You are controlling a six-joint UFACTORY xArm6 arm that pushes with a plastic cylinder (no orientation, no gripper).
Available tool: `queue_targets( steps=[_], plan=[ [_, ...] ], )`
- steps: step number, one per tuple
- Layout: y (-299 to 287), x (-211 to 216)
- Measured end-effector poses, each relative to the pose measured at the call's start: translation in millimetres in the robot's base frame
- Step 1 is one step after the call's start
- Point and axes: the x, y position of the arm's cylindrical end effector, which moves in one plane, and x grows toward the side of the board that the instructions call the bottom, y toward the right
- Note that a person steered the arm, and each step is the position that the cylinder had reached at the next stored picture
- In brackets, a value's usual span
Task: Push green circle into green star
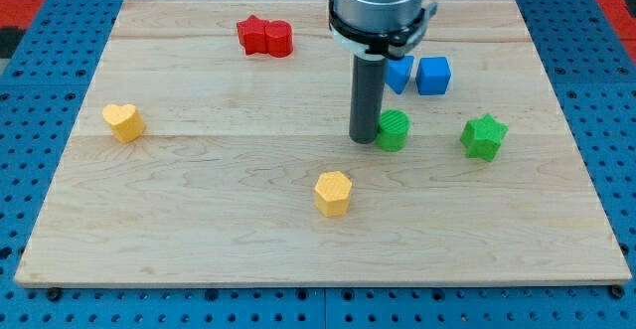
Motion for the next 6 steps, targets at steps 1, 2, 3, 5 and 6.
queue_targets(
  steps=[1,2,3,5,6],
  plan=[
    [36.5,0.5],
    [33.3,-2.3],
    [24.2,-24.2],
    [65.5,-22.9],
    [67.7,-22.6]
  ],
)
